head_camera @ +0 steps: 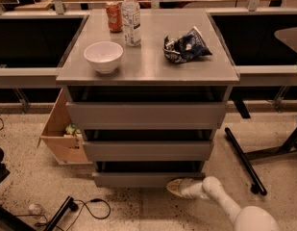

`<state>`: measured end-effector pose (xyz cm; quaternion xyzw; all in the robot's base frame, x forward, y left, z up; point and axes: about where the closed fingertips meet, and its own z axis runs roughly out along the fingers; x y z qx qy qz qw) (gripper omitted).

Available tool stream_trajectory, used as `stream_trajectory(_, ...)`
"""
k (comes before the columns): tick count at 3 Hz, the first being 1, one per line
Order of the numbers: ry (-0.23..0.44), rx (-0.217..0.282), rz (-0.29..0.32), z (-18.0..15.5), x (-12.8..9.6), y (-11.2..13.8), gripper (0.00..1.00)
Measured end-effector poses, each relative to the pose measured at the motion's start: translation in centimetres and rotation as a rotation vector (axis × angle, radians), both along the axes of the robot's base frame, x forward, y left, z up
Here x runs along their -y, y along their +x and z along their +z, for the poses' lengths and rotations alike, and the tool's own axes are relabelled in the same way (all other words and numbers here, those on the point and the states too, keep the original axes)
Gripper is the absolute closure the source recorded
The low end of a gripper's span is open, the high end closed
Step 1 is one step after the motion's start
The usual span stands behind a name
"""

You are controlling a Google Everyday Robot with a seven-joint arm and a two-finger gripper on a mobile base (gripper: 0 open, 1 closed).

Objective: Close bottom drawer

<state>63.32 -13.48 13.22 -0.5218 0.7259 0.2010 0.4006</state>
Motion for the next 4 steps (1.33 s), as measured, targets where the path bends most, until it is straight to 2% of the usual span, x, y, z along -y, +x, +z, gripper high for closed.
stream_trajectory(1,0.000,0.000,0.000,0.00,0.00,0.00,0.11)
stream_trajectory(2,0.000,0.000,0.000,0.00,0.00,0.00,0.00)
stream_trajectory(3,0.000,0.000,0.000,0.00,-0.01,0.00,0.00)
stream_trajectory(4,0.000,0.000,0.000,0.00,-0.01,-0.01,0.16)
